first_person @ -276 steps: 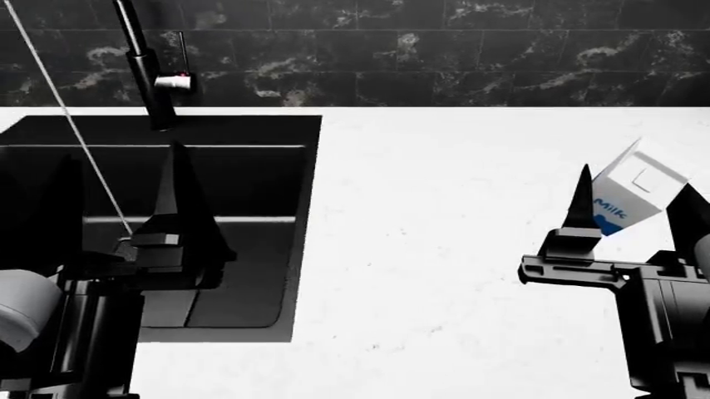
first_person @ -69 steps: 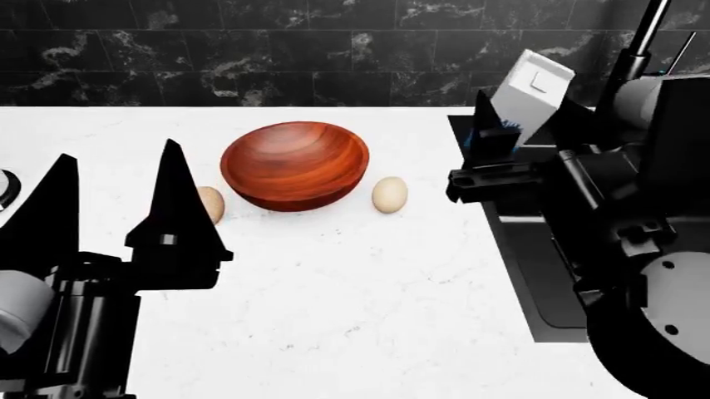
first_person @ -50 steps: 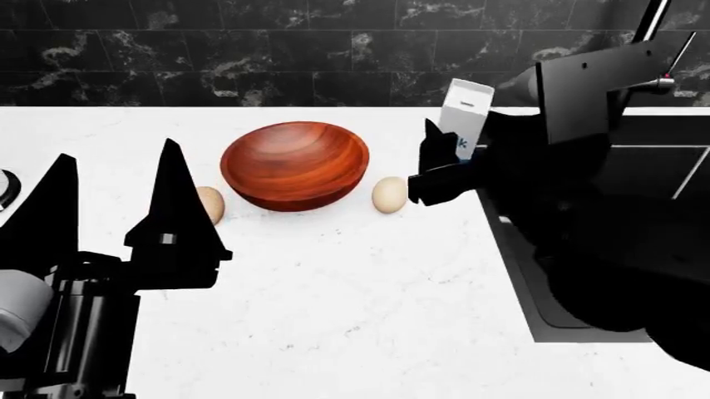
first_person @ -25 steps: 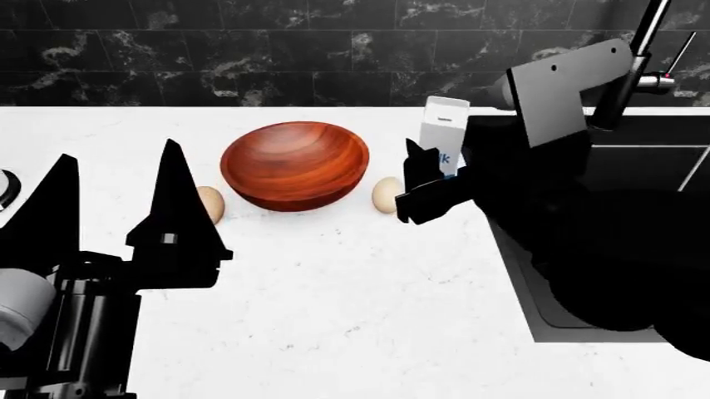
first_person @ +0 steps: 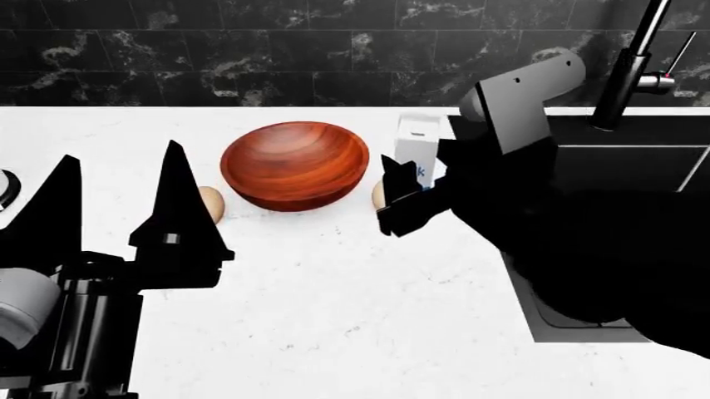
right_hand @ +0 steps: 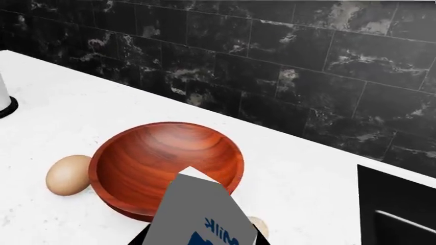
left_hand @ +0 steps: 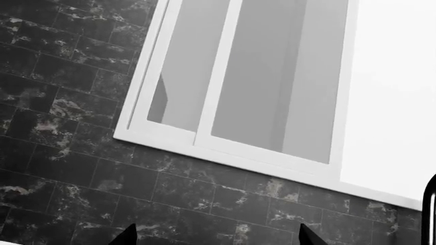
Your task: Place the eggs and milk next to the bowl.
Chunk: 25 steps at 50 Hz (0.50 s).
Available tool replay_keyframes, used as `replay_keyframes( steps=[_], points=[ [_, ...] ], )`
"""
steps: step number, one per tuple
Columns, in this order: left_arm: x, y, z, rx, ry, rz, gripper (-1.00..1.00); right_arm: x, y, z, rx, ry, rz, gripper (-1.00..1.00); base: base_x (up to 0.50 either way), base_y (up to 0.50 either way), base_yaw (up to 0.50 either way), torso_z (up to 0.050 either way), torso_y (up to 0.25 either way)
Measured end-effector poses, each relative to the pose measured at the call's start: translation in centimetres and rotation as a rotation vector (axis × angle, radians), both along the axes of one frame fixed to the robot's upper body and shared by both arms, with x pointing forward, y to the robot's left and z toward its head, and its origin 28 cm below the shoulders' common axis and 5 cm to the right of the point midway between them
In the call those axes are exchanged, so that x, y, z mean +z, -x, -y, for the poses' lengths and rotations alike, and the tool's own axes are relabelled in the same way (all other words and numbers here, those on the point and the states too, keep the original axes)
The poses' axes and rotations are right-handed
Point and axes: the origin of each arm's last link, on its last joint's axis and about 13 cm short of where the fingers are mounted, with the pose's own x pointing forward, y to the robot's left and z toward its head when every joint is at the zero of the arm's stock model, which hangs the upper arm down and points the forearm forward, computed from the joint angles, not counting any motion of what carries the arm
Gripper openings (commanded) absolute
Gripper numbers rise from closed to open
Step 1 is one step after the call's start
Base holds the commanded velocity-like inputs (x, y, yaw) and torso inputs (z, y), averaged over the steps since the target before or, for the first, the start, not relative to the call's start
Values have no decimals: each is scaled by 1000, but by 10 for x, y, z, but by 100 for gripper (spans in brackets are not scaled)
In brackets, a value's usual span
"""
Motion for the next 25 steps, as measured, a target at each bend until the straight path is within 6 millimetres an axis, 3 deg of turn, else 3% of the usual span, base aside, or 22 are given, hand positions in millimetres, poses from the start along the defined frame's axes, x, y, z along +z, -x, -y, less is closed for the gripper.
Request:
replay_keyframes(
  steps=[25],
  points=[
    [-1, -2, 0, 5, 0, -5, 100, -14, -11, -12, 137, -8, -50, -100, 0, 0, 0, 1, 1]
  ],
)
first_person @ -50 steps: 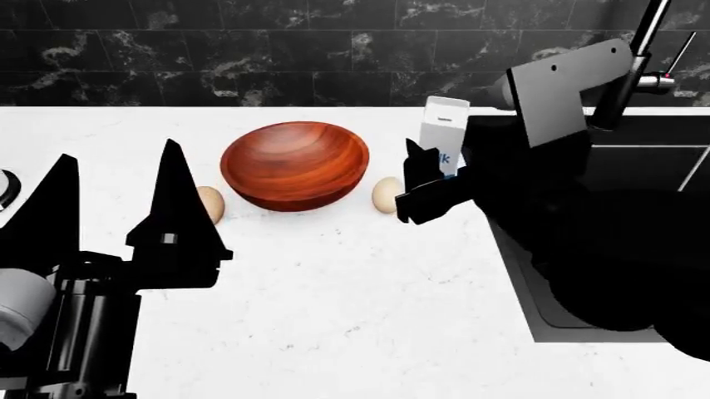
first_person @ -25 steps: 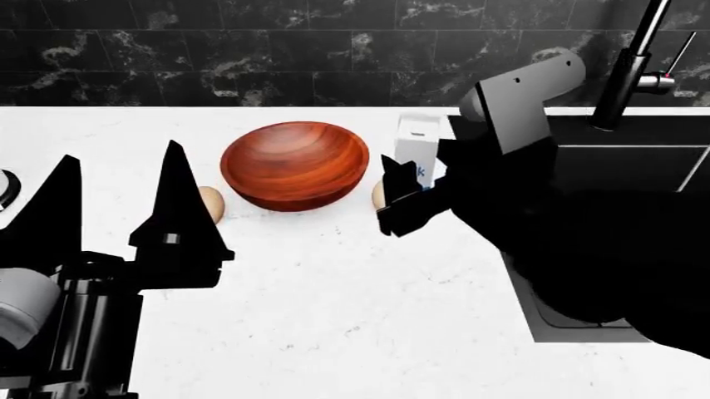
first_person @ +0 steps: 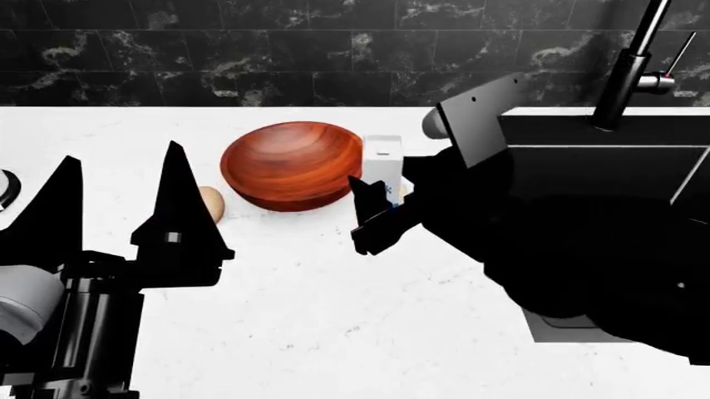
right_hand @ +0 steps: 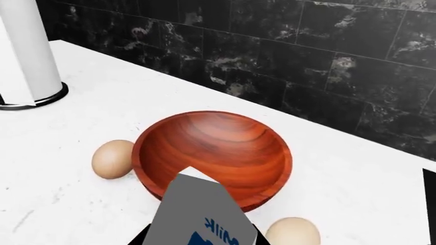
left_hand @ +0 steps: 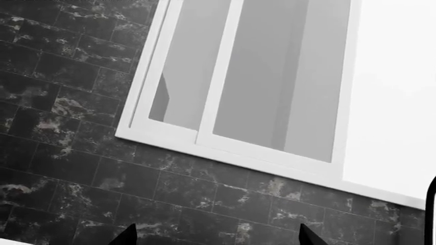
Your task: Place the eggs and milk next to the bowl.
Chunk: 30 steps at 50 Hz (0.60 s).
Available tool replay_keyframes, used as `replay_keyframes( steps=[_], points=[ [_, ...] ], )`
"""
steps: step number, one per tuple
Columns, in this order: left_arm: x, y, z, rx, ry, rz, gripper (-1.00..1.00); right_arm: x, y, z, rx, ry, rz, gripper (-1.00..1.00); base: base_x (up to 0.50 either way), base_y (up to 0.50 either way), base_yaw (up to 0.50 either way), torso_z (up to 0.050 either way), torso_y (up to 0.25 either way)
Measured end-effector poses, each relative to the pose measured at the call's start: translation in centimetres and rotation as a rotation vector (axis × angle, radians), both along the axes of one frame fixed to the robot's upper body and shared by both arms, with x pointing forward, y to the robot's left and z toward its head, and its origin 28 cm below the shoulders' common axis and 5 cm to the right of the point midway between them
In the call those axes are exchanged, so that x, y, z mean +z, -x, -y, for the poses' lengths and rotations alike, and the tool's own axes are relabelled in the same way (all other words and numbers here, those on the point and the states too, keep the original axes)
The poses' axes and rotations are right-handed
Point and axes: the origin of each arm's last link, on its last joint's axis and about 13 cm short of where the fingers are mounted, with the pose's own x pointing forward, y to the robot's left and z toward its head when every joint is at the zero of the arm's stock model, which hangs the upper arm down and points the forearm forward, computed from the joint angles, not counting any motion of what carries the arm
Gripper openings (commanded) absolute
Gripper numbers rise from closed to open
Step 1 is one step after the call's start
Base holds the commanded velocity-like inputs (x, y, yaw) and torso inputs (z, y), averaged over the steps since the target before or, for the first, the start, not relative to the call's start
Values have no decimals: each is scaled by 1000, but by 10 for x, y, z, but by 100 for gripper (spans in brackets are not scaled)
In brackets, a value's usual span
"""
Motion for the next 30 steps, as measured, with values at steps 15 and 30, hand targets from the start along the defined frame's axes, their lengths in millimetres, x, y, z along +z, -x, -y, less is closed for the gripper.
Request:
replay_keyframes(
  steps=[15, 30],
  points=[
    [-1, -1, 0, 2, -1, -2, 100, -8, -12, -5, 21, -14, -6, -100, 0, 0, 0, 1, 1],
    [-1, -1, -1, 7, 0, -6, 100, -19, -16, -10, 52, -16, -35, -100, 0, 0, 0, 0, 1]
  ],
)
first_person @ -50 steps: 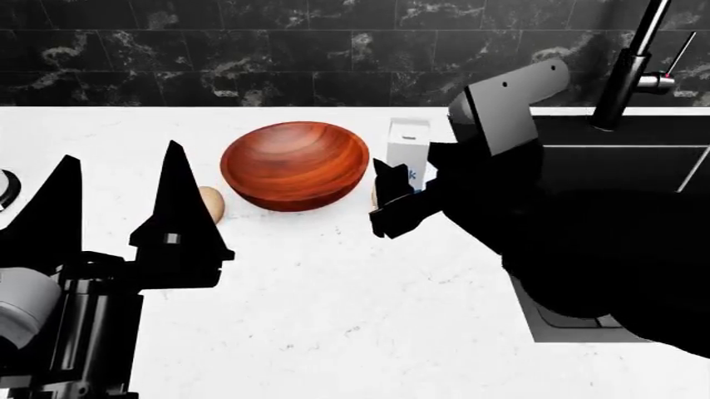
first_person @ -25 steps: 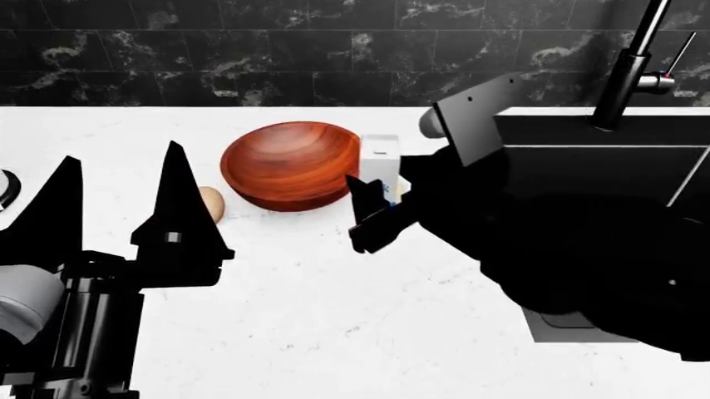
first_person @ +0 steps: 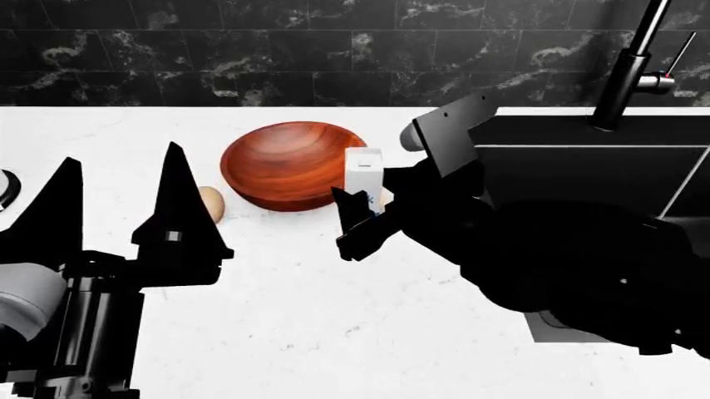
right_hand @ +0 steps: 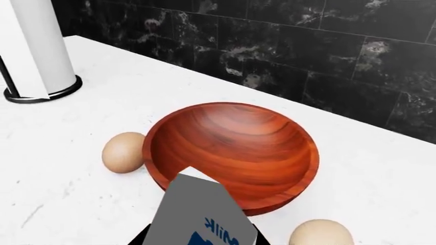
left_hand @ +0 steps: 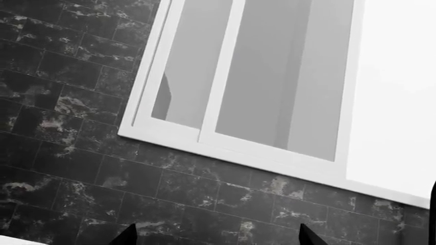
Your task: Place the eggs and milk next to the bowl.
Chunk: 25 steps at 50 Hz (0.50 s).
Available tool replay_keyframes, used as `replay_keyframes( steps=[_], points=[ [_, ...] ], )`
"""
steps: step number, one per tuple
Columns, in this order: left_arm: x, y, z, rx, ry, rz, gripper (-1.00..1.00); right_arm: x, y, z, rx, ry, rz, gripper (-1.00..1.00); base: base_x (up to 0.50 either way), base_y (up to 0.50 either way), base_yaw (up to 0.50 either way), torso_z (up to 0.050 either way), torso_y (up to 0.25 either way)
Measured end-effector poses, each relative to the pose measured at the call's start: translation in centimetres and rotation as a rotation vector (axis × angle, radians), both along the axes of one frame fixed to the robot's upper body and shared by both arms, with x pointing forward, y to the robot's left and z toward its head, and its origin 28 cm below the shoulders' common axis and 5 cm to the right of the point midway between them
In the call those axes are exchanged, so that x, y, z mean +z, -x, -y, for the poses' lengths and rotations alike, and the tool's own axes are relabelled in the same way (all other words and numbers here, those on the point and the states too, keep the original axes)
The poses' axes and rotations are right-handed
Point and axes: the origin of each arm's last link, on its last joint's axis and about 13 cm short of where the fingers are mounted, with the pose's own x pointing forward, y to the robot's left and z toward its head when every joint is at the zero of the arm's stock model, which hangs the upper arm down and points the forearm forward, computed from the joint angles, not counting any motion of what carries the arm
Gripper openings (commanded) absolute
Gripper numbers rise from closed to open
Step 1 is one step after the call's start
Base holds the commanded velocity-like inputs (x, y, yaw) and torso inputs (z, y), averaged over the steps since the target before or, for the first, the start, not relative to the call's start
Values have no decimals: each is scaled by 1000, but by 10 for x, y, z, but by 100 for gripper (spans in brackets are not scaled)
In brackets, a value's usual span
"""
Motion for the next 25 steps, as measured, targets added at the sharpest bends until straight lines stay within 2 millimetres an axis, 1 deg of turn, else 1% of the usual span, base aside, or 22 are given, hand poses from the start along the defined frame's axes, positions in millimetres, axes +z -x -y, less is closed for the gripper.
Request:
replay_keyframes(
  steps=[25],
  points=[
    [-1, 0, 0, 0, -2, -3, 100, -16, -8, -2, -11, 4, -33, -100, 0, 0, 0, 1, 1]
  ],
)
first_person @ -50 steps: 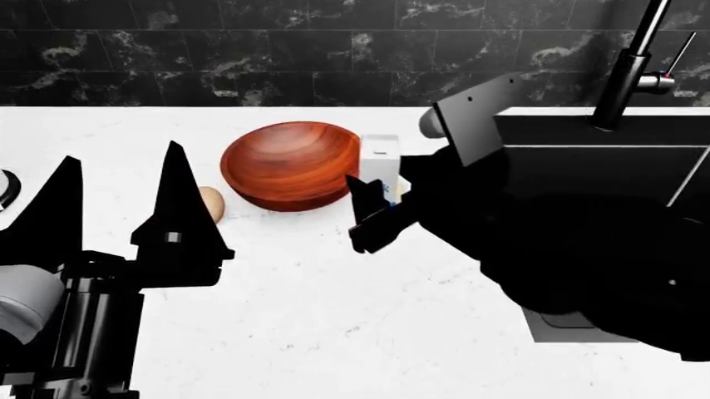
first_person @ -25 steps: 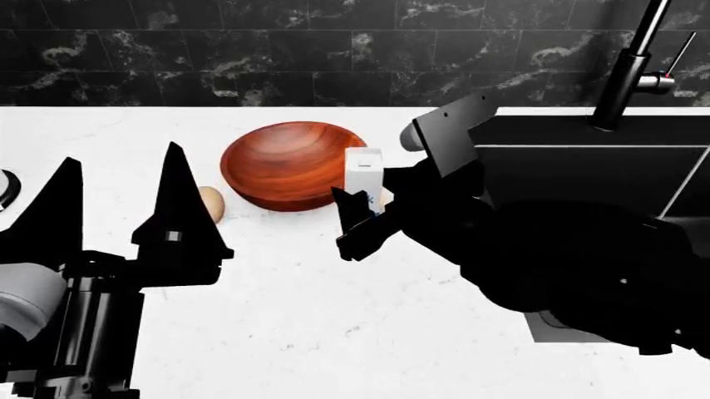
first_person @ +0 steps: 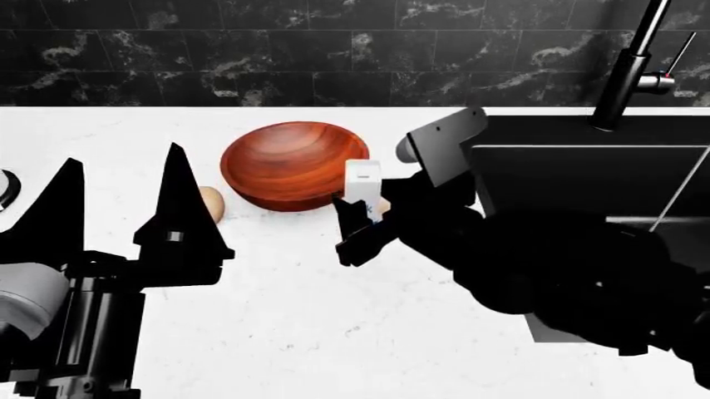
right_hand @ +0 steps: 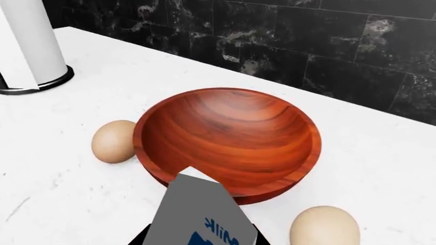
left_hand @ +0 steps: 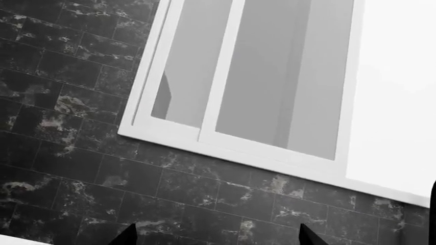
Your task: Place the eggs and milk next to the bowl.
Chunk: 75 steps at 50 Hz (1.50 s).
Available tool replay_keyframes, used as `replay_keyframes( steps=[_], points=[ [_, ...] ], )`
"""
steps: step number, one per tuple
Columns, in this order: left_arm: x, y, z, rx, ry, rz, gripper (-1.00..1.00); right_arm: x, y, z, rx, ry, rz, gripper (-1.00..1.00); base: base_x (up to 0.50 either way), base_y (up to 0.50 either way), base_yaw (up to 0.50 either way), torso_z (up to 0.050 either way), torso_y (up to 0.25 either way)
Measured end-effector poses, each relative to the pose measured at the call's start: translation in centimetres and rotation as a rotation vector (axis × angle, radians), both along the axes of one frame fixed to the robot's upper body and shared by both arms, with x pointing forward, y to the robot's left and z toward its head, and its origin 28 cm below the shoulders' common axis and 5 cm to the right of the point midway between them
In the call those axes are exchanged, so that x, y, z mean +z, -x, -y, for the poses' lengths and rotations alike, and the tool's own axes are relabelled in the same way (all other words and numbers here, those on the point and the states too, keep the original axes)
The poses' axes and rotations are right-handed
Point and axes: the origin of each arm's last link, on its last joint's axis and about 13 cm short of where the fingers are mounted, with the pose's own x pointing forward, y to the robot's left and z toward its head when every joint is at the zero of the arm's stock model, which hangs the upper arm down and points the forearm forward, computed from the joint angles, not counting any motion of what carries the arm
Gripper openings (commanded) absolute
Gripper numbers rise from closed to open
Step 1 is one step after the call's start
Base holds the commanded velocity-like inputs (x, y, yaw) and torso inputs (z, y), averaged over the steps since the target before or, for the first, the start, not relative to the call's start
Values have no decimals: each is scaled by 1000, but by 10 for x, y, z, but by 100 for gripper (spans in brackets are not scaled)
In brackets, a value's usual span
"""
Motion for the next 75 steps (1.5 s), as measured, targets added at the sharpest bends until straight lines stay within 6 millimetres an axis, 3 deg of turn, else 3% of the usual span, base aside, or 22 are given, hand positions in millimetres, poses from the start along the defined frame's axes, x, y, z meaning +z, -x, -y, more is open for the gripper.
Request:
replay_keyframes(
  steps=[75],
  points=[
    [-2, -1, -1, 0, -1, -6, 100, -37, -16, -3, -6, 34, -90, -100, 0, 0, 0, 1, 1]
  ],
)
